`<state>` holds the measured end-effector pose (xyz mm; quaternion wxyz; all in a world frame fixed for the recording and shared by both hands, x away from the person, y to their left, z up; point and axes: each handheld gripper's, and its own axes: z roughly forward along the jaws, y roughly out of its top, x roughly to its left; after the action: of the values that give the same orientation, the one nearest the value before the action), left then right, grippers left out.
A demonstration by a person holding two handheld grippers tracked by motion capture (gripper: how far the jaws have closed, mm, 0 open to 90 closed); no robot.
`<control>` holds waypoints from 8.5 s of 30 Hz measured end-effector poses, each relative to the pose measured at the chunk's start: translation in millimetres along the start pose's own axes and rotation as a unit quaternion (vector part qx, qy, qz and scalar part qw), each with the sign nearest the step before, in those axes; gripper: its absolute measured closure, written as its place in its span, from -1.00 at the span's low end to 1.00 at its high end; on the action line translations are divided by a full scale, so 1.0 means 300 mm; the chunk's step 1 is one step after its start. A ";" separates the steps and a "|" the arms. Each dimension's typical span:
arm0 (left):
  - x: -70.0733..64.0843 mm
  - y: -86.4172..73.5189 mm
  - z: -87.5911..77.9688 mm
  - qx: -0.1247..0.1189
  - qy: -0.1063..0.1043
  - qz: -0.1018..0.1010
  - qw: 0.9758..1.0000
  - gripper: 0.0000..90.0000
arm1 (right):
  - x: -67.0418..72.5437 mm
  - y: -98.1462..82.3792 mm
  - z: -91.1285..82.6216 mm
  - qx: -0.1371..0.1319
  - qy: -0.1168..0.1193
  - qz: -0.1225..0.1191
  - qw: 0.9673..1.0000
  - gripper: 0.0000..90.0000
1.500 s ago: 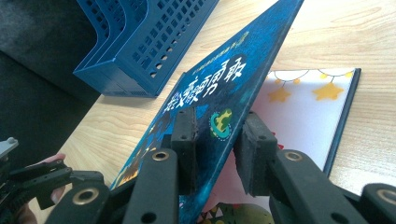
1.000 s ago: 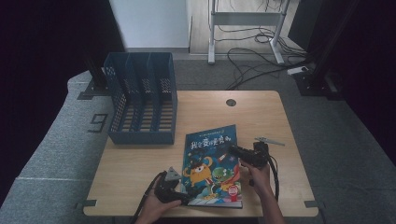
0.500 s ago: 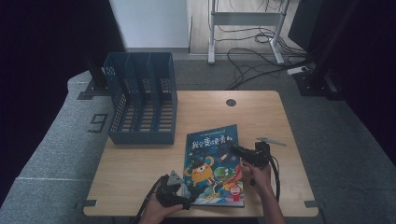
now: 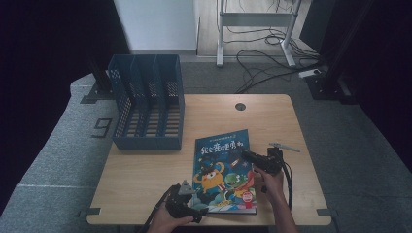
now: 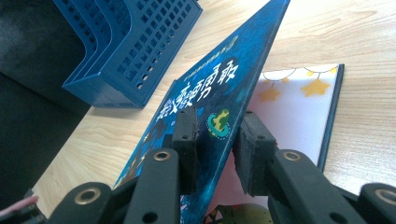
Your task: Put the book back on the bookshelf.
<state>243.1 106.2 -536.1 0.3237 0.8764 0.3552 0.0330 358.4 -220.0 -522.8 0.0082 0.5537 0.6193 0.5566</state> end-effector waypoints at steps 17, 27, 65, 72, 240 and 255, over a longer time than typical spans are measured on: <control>0.001 0.006 0.011 -0.021 -0.006 -0.020 1.000 -0.96 | 0.001 0.005 -0.007 -0.004 -0.002 -0.003 1.000 0.58; 0.003 0.014 0.024 -0.027 0.000 -0.025 0.999 -0.98 | -0.010 0.010 -0.015 -0.008 -0.010 0.000 1.000 0.58; -0.007 0.012 0.032 -0.022 0.022 0.001 1.000 -0.94 | -0.019 0.017 -0.024 -0.014 -0.009 0.001 1.000 0.58; -0.005 0.011 0.030 -0.022 0.023 0.002 0.999 -0.93 | -0.009 0.022 -0.022 -0.013 -0.017 -0.012 1.000 0.55; 0.157 0.154 0.097 -0.032 0.048 -0.062 0.996 -0.97 | 0.290 0.256 -0.052 -0.095 0.053 -0.242 0.964 0.74; 0.162 0.154 0.101 -0.039 0.054 -0.059 0.996 -0.97 | 0.290 0.244 -0.065 -0.102 0.058 -0.247 0.962 0.75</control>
<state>315.6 96.3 -541.0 0.3389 0.8375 0.4221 0.0746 361.9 -189.8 -411.4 0.1657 0.3463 0.6764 0.6286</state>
